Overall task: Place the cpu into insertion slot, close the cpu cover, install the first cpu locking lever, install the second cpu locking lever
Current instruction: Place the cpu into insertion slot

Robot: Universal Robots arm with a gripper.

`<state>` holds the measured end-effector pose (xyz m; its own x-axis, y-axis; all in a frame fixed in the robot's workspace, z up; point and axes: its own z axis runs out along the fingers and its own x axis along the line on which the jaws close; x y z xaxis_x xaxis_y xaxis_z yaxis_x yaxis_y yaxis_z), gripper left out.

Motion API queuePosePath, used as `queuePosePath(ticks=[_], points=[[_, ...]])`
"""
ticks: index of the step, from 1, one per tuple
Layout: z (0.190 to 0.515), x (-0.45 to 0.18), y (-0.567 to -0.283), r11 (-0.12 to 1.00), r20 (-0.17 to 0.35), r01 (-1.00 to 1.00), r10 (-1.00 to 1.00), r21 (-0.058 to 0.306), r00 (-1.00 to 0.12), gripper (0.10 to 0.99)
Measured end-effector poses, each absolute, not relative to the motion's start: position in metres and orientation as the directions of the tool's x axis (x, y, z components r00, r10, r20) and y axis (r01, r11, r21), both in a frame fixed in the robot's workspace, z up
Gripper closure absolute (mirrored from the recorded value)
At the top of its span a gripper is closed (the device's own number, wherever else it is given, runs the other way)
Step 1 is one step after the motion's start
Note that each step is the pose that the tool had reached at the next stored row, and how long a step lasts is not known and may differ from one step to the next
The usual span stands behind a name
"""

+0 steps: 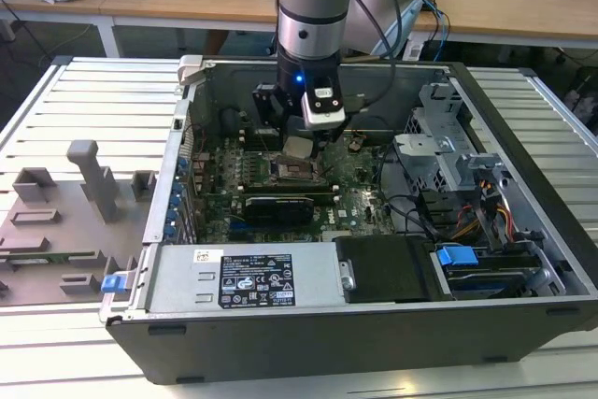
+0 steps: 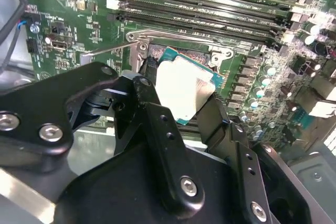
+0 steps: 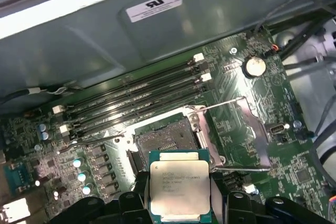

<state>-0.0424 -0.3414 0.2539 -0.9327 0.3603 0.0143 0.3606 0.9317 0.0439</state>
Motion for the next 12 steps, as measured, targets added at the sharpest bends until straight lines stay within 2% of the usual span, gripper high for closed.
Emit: queuePosePath(ticks=[12], points=[[0.2537,-0.0424,-0.3414,0.872,0.004,0.490,0.490,0.022,-0.872,0.541]])
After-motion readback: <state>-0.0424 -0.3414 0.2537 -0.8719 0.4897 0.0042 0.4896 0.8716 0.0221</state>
